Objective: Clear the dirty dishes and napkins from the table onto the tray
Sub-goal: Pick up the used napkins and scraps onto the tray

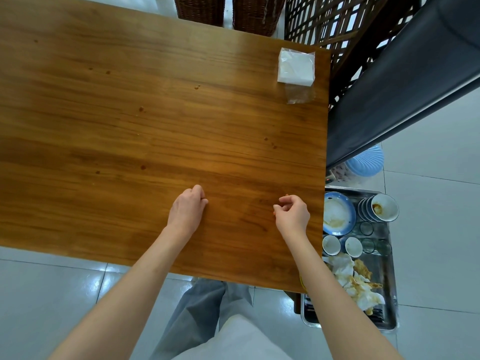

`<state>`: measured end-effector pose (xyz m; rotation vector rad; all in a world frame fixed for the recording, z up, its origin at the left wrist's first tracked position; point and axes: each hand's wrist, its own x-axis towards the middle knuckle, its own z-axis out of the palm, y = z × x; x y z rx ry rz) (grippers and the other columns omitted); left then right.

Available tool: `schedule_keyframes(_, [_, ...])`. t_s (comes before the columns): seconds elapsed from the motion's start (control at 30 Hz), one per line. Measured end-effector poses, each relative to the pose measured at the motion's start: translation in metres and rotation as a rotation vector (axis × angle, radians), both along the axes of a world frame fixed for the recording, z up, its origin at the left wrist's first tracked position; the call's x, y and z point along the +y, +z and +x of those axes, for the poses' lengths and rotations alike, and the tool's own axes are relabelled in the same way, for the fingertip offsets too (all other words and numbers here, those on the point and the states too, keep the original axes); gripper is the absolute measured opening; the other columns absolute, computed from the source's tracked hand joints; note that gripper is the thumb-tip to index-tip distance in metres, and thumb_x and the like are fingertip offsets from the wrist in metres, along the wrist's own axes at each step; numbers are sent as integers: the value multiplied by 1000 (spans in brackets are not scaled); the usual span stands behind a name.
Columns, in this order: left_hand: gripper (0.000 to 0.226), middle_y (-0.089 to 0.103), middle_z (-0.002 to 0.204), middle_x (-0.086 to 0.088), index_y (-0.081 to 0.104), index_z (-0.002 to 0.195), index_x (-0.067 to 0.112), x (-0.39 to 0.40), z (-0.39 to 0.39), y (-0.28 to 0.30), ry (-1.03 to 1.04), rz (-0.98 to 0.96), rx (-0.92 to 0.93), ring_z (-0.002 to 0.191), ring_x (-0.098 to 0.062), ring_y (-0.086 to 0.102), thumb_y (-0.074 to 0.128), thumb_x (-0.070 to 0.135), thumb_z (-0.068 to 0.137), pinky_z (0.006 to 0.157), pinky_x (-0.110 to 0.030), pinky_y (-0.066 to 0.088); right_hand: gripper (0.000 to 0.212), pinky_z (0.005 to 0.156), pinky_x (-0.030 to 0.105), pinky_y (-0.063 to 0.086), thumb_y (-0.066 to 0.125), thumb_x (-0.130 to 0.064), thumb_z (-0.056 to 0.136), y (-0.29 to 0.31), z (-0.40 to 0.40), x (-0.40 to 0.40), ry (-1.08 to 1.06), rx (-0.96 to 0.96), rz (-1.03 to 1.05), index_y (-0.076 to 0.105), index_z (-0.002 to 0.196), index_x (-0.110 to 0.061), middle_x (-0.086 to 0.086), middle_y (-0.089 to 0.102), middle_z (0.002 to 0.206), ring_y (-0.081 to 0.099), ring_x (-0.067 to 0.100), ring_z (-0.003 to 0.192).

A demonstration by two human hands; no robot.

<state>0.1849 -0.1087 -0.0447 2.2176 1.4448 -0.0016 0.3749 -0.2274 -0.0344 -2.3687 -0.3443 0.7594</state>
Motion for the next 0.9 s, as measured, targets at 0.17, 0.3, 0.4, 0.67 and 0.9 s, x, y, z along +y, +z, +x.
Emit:
schedule_keyframes(0.17, [6,54,80,-1,45,92,16,-3,4,4,24,11,7,67,-12,51,44,18,98,53,-17,34,17,53,10,35,69,-8,82,-3,1,1,64,-21,-42,59,92,-17,-8,54,70,53,5,62])
schedule_keyframes(0.3, [8,51,72,2,39,91,16,-5,8,5,37,-43,-38,57,-8,48,40,18,99,45,-17,31,8,55,12,38,65,-9,86,-5,1,4,134,-41,-79,60,90,-15,-1,60,83,57,9,74])
schedule_keyframes(0.4, [7,50,69,3,38,91,16,-7,12,4,39,-92,-66,56,-8,48,40,16,99,45,-19,34,7,62,17,43,59,-12,90,-5,3,5,125,-23,-76,56,88,-17,1,60,88,59,13,80])
schedule_keyframes(0.67, [6,55,72,2,47,91,16,-13,31,3,87,-183,-245,63,-9,53,48,12,95,52,-17,39,26,48,18,33,34,-15,98,1,29,1,-50,19,-74,49,76,-17,-2,50,74,47,8,61])
schedule_keyframes(0.9, [19,63,91,8,66,103,19,-35,62,0,44,-266,-322,86,-6,60,51,15,94,72,-9,40,26,53,23,36,39,-8,92,-1,43,-4,-30,72,-89,62,82,-14,3,59,80,50,13,64])
